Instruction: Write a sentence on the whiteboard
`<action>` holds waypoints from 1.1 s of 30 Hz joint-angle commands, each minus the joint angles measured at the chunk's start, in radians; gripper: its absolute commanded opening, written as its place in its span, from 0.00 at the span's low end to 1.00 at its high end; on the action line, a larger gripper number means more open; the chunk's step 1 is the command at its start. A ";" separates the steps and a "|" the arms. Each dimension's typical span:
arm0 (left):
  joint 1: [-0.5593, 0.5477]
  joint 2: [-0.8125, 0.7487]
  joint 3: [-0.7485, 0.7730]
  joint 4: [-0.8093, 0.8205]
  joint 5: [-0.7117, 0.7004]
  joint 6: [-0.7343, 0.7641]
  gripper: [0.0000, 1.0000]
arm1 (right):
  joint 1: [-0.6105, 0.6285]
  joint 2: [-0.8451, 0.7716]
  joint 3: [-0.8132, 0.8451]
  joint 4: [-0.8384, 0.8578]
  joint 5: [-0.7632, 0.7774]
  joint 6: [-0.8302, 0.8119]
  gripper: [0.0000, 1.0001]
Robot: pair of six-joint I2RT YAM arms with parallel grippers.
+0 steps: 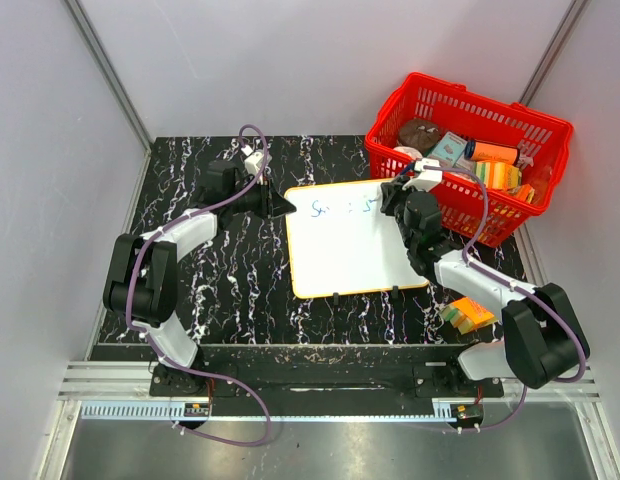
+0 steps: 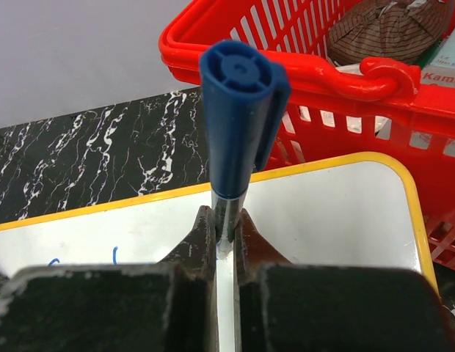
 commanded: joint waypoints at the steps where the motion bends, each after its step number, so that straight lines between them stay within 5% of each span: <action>1: -0.057 0.061 -0.022 -0.106 -0.126 0.165 0.00 | -0.017 -0.017 0.024 -0.014 0.078 -0.029 0.00; 33: -0.060 0.061 -0.019 -0.116 -0.132 0.169 0.00 | -0.019 -0.007 0.038 0.052 0.002 0.002 0.00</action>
